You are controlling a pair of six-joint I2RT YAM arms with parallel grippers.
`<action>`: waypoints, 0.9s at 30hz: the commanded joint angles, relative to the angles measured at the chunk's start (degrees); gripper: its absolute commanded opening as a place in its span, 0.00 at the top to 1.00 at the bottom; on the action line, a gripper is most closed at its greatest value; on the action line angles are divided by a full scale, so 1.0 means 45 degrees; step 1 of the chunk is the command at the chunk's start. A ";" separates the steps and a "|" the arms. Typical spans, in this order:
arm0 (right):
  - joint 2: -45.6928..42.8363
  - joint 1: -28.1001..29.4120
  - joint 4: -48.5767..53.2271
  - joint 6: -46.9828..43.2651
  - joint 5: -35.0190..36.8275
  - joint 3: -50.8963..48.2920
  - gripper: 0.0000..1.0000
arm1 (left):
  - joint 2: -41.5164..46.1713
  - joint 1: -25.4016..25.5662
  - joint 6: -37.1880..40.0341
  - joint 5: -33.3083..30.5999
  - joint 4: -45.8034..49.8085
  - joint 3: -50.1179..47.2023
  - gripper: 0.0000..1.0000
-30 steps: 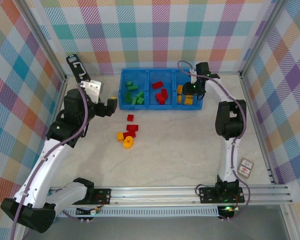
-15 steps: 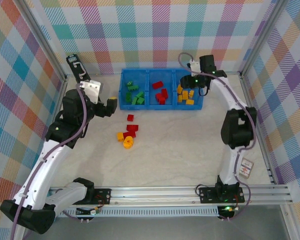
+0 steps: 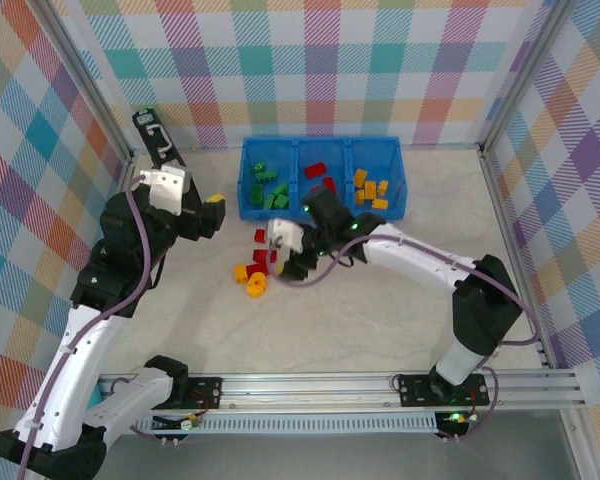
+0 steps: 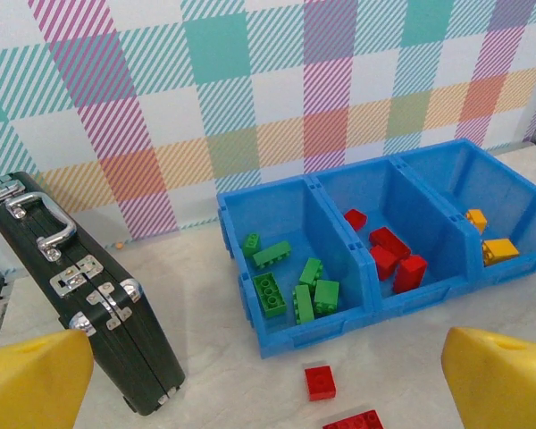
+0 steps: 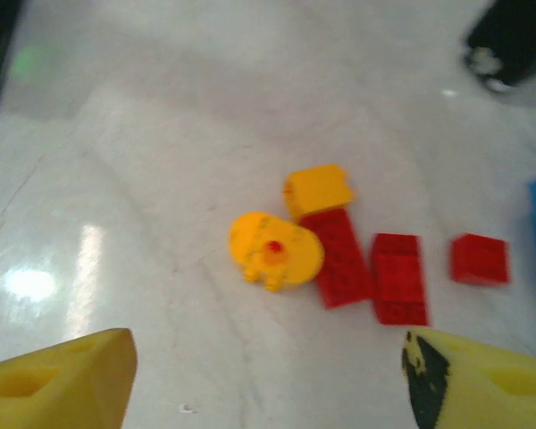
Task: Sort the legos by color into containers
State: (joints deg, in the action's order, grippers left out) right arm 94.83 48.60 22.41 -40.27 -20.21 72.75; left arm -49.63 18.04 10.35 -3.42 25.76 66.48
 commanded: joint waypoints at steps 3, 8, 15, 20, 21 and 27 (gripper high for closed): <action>0.0078 0.0921 -0.0064 -0.2432 0.0468 -0.0287 0.13 | 0.0282 -0.0181 0.0160 0.0223 -0.0063 0.0045 0.00; 0.1087 0.1567 -0.0672 -0.2513 0.1414 -0.0182 0.09 | 0.0197 -0.0181 0.0210 0.0232 -0.0054 -0.0029 0.00; 0.2847 0.1681 -0.0628 -0.1819 0.1926 0.1286 0.03 | 0.0304 -0.0181 0.0258 0.0325 -0.0054 -0.0067 0.00; 0.3969 0.1706 -0.0440 -0.1571 0.2319 0.2323 0.03 | 0.0413 -0.0181 0.0276 0.0368 -0.0176 -0.0178 0.00; 0.4211 0.1717 -0.0349 -0.1516 0.2342 0.2564 0.02 | 0.0440 -0.0181 0.0263 0.0369 -0.0177 -0.0183 0.00; 0.5181 0.1716 0.0017 -0.1363 0.2349 0.3232 0.00 | 0.0481 -0.0180 0.0310 0.0381 -0.0236 -0.0242 0.00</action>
State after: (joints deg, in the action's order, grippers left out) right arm 116.16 56.23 20.32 -47.40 -8.99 85.76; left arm -48.23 18.04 11.05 -2.48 25.71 66.08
